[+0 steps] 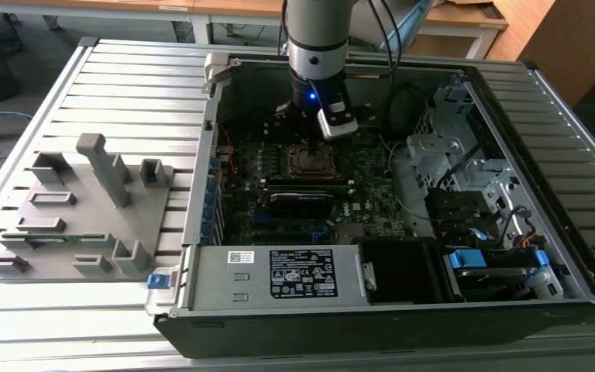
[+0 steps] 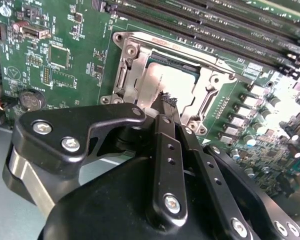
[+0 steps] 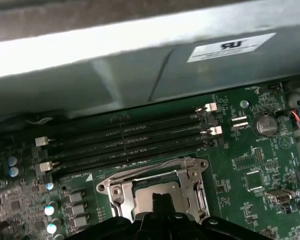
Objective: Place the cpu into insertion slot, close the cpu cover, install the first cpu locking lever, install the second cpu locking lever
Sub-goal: 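Install the first cpu locking lever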
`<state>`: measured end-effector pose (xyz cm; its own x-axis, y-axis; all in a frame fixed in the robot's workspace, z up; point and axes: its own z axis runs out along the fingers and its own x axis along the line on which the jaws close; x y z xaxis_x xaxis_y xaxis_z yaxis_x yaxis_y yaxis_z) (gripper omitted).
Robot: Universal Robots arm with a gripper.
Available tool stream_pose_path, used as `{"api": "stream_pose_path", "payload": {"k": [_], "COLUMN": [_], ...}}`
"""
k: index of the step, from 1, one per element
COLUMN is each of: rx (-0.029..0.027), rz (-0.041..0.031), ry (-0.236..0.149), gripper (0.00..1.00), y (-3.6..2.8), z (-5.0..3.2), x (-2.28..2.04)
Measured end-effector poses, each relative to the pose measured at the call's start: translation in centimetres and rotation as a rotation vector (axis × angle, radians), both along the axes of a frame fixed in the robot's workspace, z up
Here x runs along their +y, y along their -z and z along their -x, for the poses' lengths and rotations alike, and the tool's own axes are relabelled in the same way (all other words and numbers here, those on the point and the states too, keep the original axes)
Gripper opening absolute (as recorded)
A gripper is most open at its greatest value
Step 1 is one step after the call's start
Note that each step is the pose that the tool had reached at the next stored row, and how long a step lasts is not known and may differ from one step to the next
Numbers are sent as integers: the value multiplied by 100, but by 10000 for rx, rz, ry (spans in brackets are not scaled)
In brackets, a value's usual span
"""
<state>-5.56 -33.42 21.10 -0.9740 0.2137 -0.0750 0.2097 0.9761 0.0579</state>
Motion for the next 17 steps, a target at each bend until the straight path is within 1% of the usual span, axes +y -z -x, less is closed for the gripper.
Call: {"api": "stream_pose_path", "payload": {"k": [2, 4, 8, 9, 14, 15, 17], "rx": [0, 2, 0, -2, 9, 12, 13], "rz": [18, 74, 74, 83, 182, 196, 199], "ry": [-188, -275, -277, -277, -277, -276, -278], "gripper": [11, 11, 11, 11, 11, 11, 11], "y": [3, 3, -1, -1, -2, -2, -2], "z": [0, 0, 0, 0, 0, 0, 0], "x": [-2, -4, -4, -4, -9, -13, -28]}}
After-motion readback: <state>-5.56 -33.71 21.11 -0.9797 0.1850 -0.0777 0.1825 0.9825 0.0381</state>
